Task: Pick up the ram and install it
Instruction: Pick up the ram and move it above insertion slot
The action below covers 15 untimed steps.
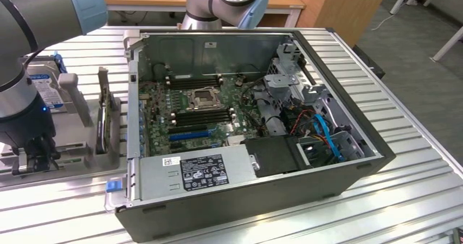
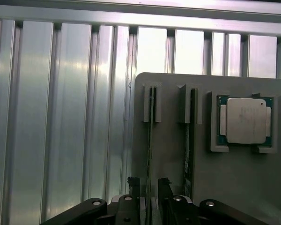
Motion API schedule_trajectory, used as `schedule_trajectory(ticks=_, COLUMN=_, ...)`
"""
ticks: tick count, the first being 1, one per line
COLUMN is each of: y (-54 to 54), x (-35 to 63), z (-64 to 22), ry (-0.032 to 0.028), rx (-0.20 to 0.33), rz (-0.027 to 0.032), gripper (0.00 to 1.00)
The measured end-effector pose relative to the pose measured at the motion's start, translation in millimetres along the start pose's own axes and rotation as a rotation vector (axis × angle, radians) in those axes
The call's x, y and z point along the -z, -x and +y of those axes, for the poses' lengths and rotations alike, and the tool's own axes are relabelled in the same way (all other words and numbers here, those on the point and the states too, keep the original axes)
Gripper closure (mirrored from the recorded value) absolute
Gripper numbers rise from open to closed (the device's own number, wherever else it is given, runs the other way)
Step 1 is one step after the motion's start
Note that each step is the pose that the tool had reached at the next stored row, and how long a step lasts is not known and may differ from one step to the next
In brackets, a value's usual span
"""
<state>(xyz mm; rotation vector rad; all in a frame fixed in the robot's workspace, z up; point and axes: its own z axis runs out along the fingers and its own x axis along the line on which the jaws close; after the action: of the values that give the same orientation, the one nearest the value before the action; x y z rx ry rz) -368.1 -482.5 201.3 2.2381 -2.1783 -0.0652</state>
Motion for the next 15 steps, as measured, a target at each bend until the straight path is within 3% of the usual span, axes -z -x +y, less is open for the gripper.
schedule_trajectory(ticks=8, y=0.0, x=0.1, z=0.0, ry=0.0001, rx=0.0, rz=0.0001, gripper=0.7)
schedule_trajectory(ticks=10, y=0.0, x=0.1, z=0.0, ry=0.0001, rx=0.0, rz=0.0001, gripper=0.72)
schedule_trajectory(ticks=11, y=0.0, x=0.1, z=0.0, ry=0.0001, rx=0.0, rz=0.0001, gripper=0.79)
schedule_trajectory(ticks=15, y=0.0, x=0.1, z=0.0, ry=0.0001, rx=0.0, rz=0.0002, gripper=0.79)
